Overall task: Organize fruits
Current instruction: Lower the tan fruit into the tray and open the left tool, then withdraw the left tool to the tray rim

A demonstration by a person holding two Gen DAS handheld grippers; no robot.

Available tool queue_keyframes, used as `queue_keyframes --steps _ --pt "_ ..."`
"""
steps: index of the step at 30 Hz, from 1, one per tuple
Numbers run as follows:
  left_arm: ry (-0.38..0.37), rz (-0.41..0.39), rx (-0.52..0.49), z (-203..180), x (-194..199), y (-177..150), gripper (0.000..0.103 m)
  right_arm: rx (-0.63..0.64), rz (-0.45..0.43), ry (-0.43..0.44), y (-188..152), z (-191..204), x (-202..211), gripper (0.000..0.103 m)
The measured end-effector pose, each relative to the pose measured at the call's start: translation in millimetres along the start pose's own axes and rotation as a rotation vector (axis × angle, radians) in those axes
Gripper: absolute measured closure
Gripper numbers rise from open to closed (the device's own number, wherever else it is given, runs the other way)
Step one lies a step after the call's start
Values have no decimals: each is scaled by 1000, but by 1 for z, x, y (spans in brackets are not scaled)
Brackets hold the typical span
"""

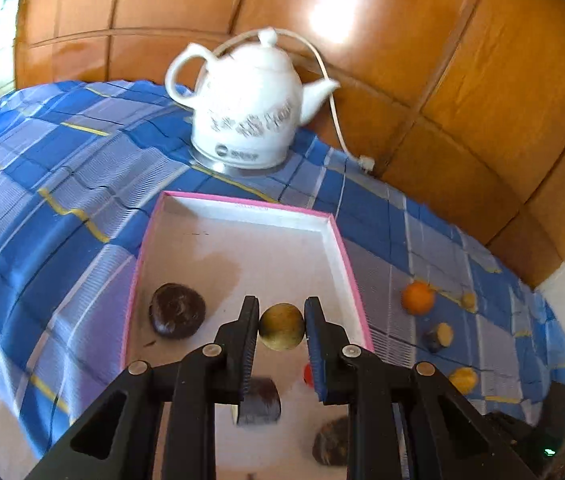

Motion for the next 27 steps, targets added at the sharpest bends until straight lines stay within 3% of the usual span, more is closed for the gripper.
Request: queue_keyframes --steps 7,13,19,24,27 --pt "98 -7 -25 2 -15 -9 58 -5 -3 1 0 0 0 63" --pt "176 -53 0 10 7 -24 49 -6 -4 -1 0 0 0 63" --pt "264 -122 -14 14 40 -45 29 -7 -4 -2 0 0 0 63" --pt "295 -176 -16 13 63 -55 7 -6 -4 -5 0 0 0 63" --pt "303 -208 -18 11 77 -60 0 -8 -5 -11 0 0 -1 63"
Point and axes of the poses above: each gripper's, at about its wrist camera, not at the fingertips, and x roughly against the way its jaws point, z to its left, y to its top, the point moved 5 cm from there along -x, roughly the way its jaws point, and after that the axes turned 12 degrees about y, right-handed, at the moved point
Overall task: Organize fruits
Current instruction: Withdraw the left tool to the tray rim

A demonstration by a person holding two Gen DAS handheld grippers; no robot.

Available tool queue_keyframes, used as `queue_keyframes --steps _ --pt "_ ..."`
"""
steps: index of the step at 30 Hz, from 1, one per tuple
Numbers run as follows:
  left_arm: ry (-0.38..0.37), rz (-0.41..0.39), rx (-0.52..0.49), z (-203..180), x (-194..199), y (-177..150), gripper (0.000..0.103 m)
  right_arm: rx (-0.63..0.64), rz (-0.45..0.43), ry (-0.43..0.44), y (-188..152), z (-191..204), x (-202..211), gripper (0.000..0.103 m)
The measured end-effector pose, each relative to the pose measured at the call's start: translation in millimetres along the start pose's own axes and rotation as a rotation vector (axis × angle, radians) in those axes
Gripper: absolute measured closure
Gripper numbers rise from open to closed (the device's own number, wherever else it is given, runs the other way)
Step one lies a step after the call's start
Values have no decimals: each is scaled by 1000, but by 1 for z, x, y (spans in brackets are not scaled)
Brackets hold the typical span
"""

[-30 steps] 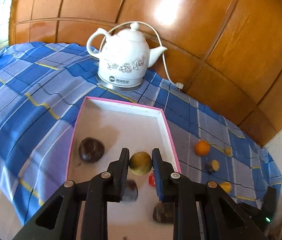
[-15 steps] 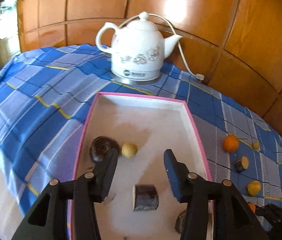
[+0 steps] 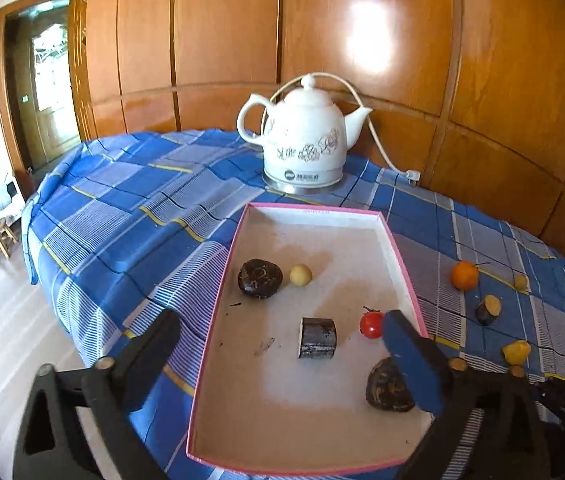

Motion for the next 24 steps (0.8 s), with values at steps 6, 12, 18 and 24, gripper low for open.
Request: queue_keyframes --steps 6,12,18,24 --pt "8 -28 -10 1 18 -6 0 -5 1 -11 0 1 0 63" --pt "18 -20 -9 2 22 -13 0 -12 1 -18 0 1 0 63" --pt "32 -16 0 4 23 -17 0 -10 4 -25 1 2 -1 63" --pt "37 -13 13 7 23 -17 0 -4 3 -32 0 2 -1 63"
Point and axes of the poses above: each gripper's, at about its wrist camera, not at the fingertips, and x roughly against the way its jaws point, z to its left, y to its top, the point moved 5 cm from there along -x, roughly the way its jaws point, and after that the axes turned 12 degrees about y, right-handed, at the moved point
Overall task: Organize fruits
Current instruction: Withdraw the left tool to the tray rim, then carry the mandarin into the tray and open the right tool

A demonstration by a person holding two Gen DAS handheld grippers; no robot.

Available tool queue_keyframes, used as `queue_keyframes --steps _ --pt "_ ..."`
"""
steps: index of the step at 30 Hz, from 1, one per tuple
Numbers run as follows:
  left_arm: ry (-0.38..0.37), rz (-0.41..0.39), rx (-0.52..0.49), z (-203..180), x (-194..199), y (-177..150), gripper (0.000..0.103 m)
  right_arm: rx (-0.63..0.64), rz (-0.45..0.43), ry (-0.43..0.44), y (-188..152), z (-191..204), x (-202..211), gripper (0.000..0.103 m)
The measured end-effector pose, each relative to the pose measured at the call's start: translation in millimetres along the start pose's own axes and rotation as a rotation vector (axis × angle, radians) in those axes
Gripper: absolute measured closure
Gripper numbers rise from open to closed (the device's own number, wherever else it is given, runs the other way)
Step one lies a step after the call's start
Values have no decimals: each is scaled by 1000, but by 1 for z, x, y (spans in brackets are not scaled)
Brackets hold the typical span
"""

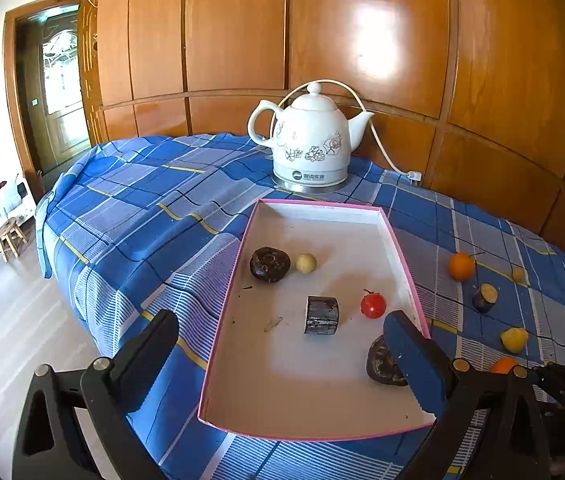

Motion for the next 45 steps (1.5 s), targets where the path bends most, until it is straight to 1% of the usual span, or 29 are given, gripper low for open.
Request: queue_keyframes --steps 13,19,21,23,24,30,34,39,45 --pt "30 18 13 9 -5 -7 0 0 9 -9 0 1 0 63" --pt "46 14 15 13 -6 -8 0 -22 47 -16 8 0 -2 64" --pt "50 17 18 14 -7 -9 0 -37 48 -7 12 1 -1 64" --pt "55 19 18 16 -8 -9 0 -45 34 15 20 6 2 64" --pt "56 20 18 17 -8 -9 0 -36 22 12 25 9 4 64" --pt "59 25 19 21 -12 -11 0 43 -6 73 59 44 5 64" --pt "58 21 16 22 -11 -10 0 77 -5 118 75 66 -1 64" --pt "53 21 12 23 -11 -11 0 94 15 146 91 80 -15 64" --pt "46 31 8 23 -13 -14 0 94 37 144 119 87 -37 64"
Point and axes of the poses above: each gripper's, at about its wrist camera, not at the fingertips, and x roughly against the way its jaws point, z to its left, y to its top, the point moved 5 cm from there along -x, roughly the way its jaws point, and after that the axes turned 12 degrees about y, right-handed, at the moved point
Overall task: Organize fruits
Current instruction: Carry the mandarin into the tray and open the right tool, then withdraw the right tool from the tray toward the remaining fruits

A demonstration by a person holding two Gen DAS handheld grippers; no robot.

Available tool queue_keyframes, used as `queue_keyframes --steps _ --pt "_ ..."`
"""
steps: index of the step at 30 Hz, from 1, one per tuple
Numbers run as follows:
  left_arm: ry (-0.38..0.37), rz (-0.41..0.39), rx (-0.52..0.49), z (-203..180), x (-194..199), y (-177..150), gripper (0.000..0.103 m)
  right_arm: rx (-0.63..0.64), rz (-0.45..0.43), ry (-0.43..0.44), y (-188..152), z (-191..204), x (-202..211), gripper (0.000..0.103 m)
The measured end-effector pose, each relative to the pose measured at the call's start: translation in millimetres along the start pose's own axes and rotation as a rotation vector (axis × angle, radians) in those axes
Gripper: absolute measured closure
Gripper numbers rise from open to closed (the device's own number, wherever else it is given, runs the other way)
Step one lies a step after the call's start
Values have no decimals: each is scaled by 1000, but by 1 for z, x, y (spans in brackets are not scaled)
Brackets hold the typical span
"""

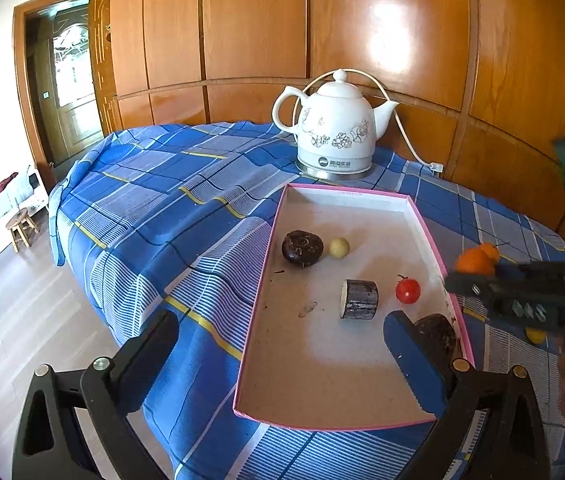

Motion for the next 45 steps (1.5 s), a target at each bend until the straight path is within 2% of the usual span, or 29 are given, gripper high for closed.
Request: queue_keyframes --steps 10,14,19,28,31,35,45 --pt "-5 18 4 4 -3 -3 0 -91 34 18 42 -11 -42 63" --pt "-5 21 6 5 -4 -5 0 -103 56 3 38 -14 -52 61" --pt "-12 29 14 6 -4 -5 0 -110 48 24 34 -14 -49 52" --pt "-16 24 23 6 -1 -4 0 -72 11 17 27 -2 -30 52" --pt "-21 22 23 6 1 -4 0 -43 3 7 24 4 -25 58" --pt "-25 20 22 5 4 -4 0 -15 7 -12 20 11 -23 60" --pt "-27 14 21 5 8 -4 0 -64 -15 2 9 12 -13 60"
Point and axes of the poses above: each gripper's, at about its wrist camera, not at the fingertips, and x roughly against the way its jaws point, z to its left, y to its top, the point moved 5 cm from there along -x, roughly the way its jaws point, and after that the axes turned 12 degrees about y, right-handed, at the moved point
